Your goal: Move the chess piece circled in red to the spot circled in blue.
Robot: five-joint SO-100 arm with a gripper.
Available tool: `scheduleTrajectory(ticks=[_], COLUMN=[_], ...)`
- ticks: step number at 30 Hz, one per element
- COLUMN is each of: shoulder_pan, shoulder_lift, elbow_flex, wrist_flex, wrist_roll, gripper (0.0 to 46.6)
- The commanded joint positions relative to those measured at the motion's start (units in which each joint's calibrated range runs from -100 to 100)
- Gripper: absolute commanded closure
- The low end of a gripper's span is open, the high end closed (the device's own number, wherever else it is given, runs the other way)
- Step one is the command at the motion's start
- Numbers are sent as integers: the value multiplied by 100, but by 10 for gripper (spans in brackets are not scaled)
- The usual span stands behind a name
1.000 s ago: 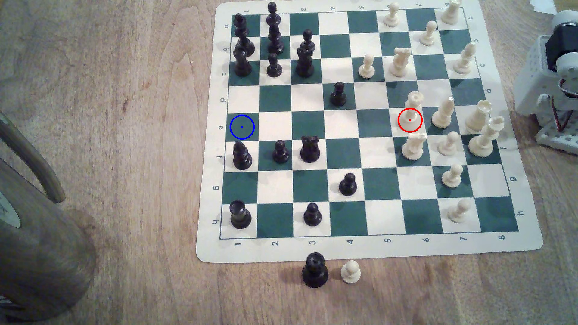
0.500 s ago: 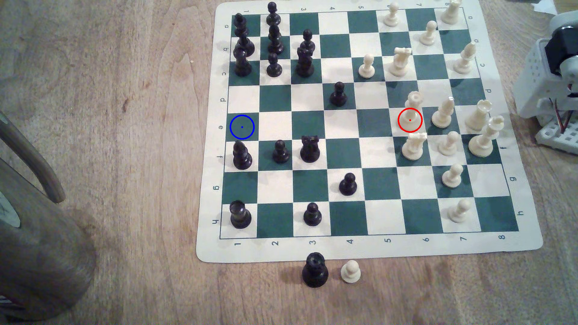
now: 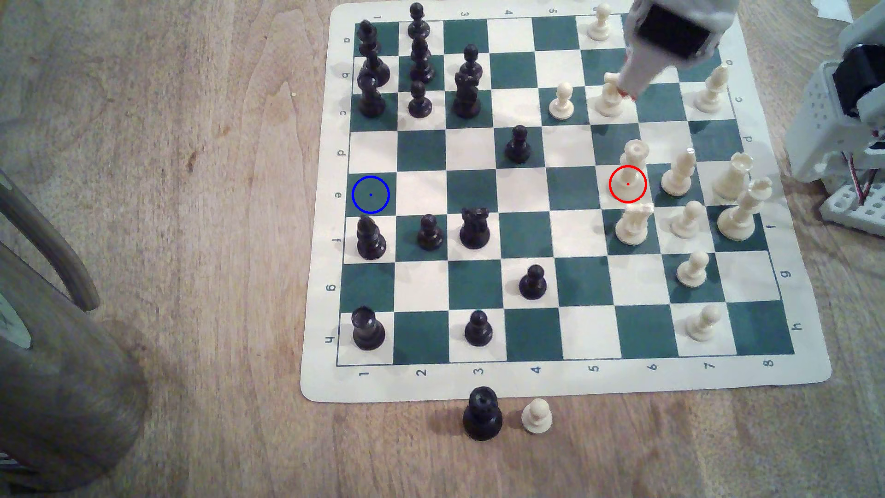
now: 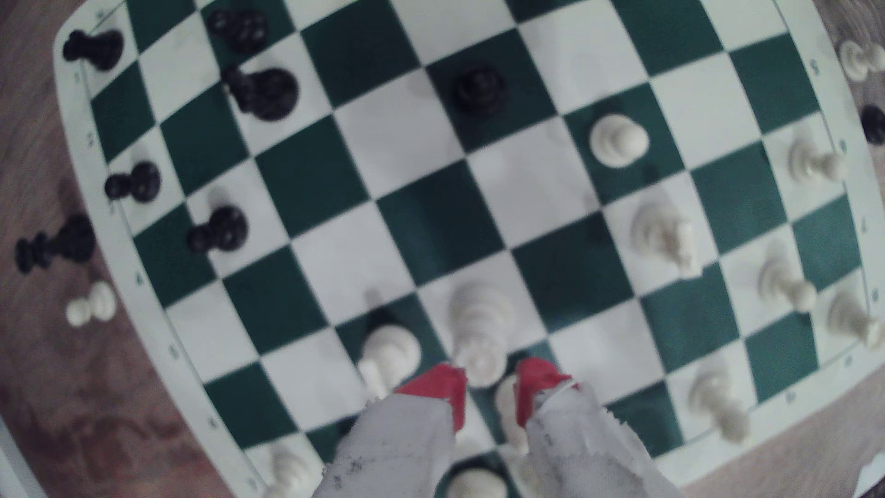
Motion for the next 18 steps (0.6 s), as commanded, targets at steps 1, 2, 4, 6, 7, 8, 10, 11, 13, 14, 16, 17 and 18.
scheduleTrajectory(ticks=[1,2,4,6,7,8,10,11,13,14,16,17,18], shoulder_pan=[-252,-314,-361,-393,-393,-377,-330,-306,-275,-252,-205,-189,-174], shoulder_lift=[3,20,20,3,3,3,-6,-6,-6,-6,20,28,36], elbow_flex=[-289,-162,56,355,455,645,872,981,1126,1171,1253,1280,1316], wrist_flex=[139,98,65,-131,-197,-336,-533,-623,-721,-754,-819,-844,-860], wrist_roll=[-117,-132,-59,-54,-44,-24,5,29,63,78,98,107,122], gripper=[429,421,358,356,351,339,318,311,305,307,308,308,308])
